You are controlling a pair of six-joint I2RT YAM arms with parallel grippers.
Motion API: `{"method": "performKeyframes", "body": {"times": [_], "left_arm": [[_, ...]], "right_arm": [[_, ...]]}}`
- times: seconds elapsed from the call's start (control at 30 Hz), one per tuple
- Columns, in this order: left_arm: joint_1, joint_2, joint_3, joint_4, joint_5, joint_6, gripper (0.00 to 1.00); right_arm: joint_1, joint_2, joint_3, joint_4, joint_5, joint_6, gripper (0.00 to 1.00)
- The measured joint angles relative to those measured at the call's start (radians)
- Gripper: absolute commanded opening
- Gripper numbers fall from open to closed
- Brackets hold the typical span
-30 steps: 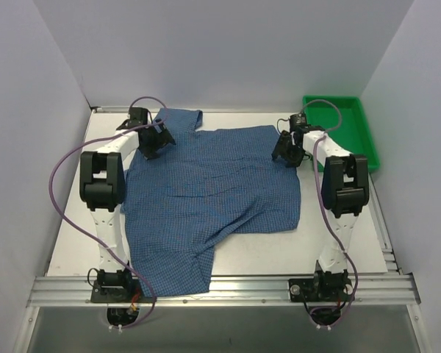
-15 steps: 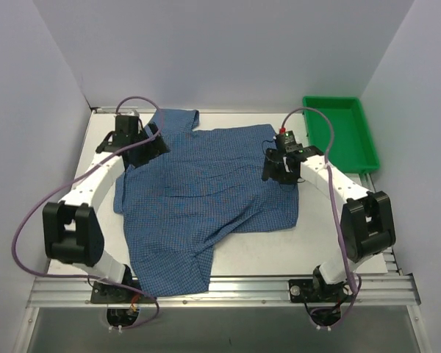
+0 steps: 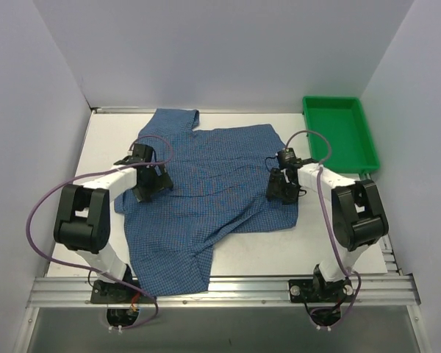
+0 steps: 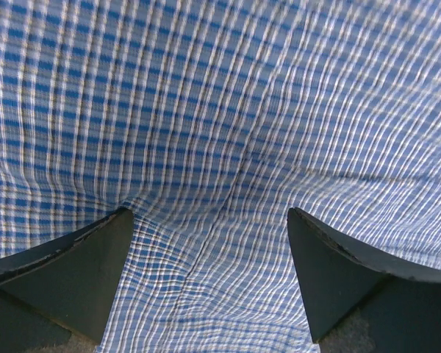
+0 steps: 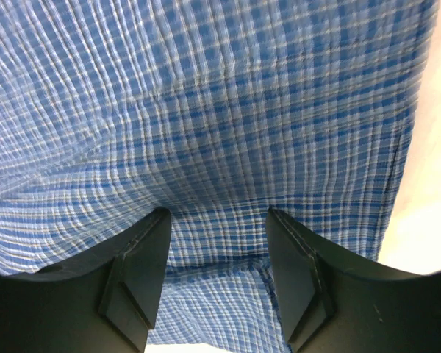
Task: Fold and stack the long sleeve shirts
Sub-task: Fold the shirt
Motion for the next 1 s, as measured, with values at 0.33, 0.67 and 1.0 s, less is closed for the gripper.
{"method": "performKeyframes", "body": {"times": [0.33, 0.67, 1.0], "left_arm": [[0.051, 0.243, 0.301, -0.012, -0.012, -0.017, 0.98], [0.061, 0.139, 0.265, -0.054, -0.005, 0.031, 0.98], [0.062, -0.398, -0.143, -0.083, -0.030, 0.052, 0.98]], "right_arm": [[-0.116, 0.134, 0.155, 0.034, -0.039, 0.024, 0.55], [-0.085, 0.066, 0.181, 0.015, 0.002, -0.029, 0.56], [0.123, -0.227, 0.079, -0.044, 0.129, -0.052, 0.56]]}}
